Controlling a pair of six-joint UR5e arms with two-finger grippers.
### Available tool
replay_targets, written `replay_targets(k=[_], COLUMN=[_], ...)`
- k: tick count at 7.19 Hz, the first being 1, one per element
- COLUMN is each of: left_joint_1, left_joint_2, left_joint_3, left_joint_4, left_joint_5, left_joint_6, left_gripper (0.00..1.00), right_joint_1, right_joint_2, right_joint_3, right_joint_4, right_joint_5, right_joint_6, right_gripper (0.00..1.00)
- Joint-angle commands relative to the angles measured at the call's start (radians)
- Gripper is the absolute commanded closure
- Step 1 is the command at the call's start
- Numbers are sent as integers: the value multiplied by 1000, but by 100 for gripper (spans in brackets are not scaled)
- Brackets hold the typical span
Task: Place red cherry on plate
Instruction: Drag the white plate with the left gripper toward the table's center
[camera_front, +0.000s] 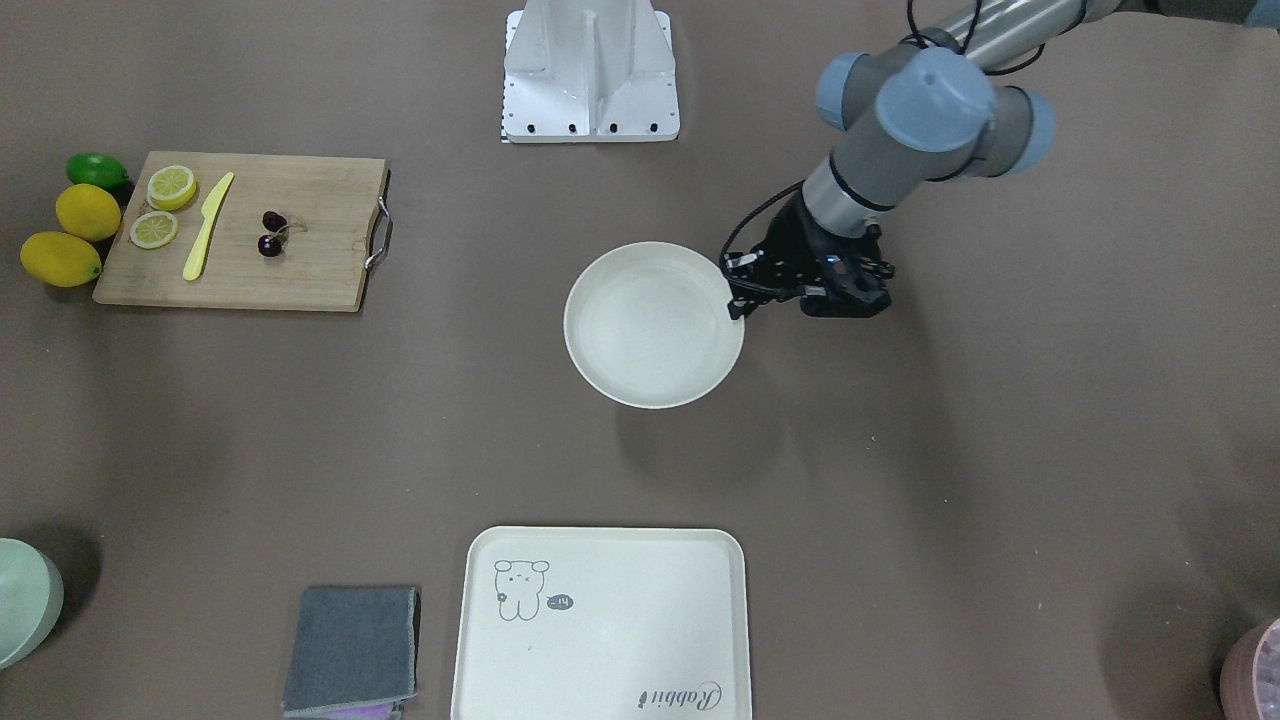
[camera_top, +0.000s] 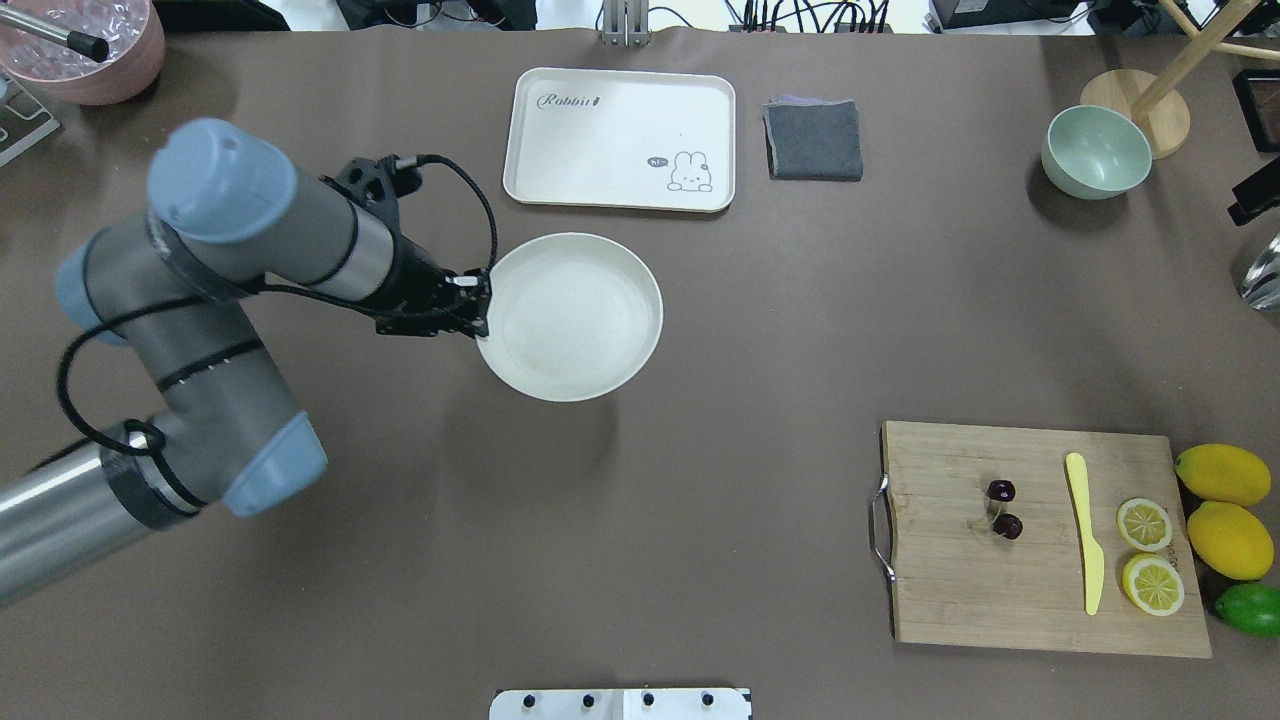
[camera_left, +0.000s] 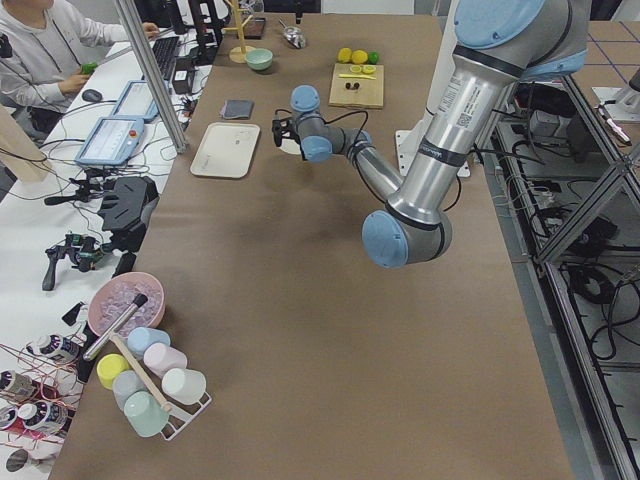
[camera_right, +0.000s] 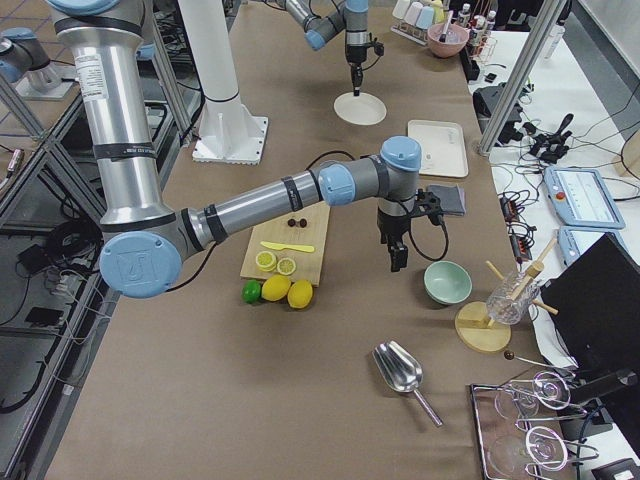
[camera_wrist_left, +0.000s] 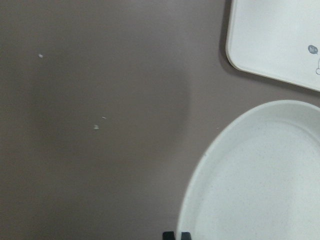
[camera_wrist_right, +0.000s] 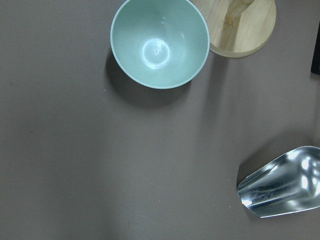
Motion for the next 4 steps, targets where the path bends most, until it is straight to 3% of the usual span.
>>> replay_targets(k=[1, 3, 4], left_joint_1=[177, 198, 201], left_joint_2=[-39, -40, -37], left_joint_3=[30, 56, 56], left_joint_4=[-4, -11, -11], left_joint_5=[199, 234, 237], left_joint_6=[-82, -108, -101], left_gripper=[100, 100, 1], right_joint_1=[0, 0, 0], right_joint_2=[-5, -5, 0], right_joint_3=[5, 4, 4], right_joint_4=[1, 0, -3], right_joint_5=[0, 0, 0], right_joint_6=[0, 0, 0], right_gripper=[0, 0, 0])
